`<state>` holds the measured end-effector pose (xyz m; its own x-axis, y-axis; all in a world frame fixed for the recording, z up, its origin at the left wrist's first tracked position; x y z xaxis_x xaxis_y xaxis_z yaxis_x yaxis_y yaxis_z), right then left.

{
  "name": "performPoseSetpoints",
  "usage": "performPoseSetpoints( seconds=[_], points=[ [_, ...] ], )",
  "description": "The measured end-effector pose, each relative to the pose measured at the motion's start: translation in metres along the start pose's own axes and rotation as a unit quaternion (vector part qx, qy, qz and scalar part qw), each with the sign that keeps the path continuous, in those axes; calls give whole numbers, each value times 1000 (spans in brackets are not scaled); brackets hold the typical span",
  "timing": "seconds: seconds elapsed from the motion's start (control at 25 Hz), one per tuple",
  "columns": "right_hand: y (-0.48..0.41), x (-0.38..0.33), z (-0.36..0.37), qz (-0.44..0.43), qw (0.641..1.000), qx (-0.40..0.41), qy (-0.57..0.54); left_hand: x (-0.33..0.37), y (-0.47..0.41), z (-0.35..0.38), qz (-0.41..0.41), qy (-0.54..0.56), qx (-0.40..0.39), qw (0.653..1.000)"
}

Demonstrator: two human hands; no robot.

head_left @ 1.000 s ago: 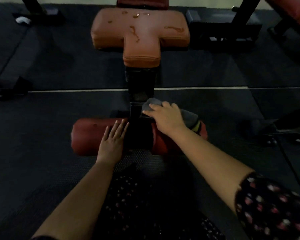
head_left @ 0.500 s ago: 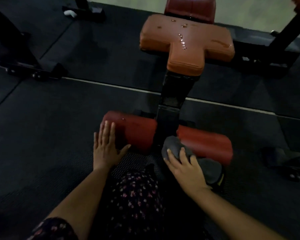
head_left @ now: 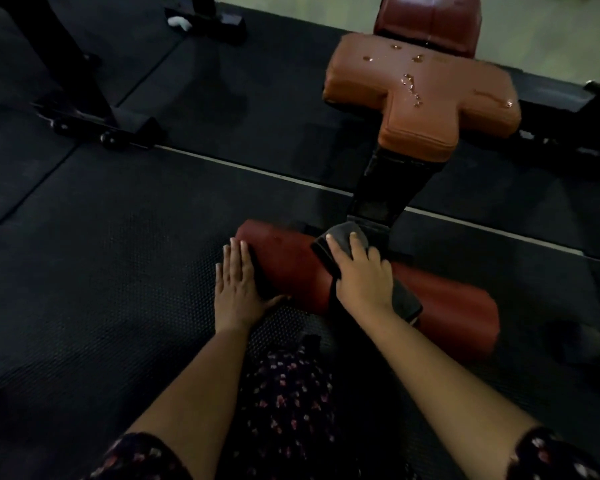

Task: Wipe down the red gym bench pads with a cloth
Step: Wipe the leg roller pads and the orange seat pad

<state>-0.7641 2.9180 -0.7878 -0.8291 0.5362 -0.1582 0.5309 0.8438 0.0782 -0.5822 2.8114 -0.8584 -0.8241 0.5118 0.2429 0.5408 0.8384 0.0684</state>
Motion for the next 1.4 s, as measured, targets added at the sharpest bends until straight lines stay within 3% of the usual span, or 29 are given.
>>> performPoseSetpoints(
  seconds=[0.16,0.44,0.6,0.76,0.96,1.08,1.4],
  points=[
    [-34,8,-7,5,999,-44,-25,0,-11,12,57,-4,44,997],
    [-127,-52,3,-185,973,-133,22,-6,-16,25,62,2,121,991],
    [-143,-89,10,-253,958,-135,17,-8,-13,27,75,-7,133,988],
    [-118,-64,-1,-316,941,-113,45,-13,-12,25,92,-14,168,981],
    [-64,28,-12,-252,961,-107,45,-20,-13,17,126,38,236,963],
    [-39,46,-19,-225,968,-92,60,-34,-5,15,102,84,279,951],
    [-109,-79,-6,-245,965,-78,54,-46,6,27,120,80,238,960]
  ],
)
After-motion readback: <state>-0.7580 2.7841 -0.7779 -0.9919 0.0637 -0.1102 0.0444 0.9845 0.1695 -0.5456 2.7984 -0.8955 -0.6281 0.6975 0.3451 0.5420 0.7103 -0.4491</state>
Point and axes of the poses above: each hand's wrist, its own y-axis away from the middle knuckle, its own z-axis out of the palm, x = y × z, the point moved 3 cm from there along -y, towards the middle knuckle, and after that the axes turned 11 degrees about -y, right-handed, at the moved point
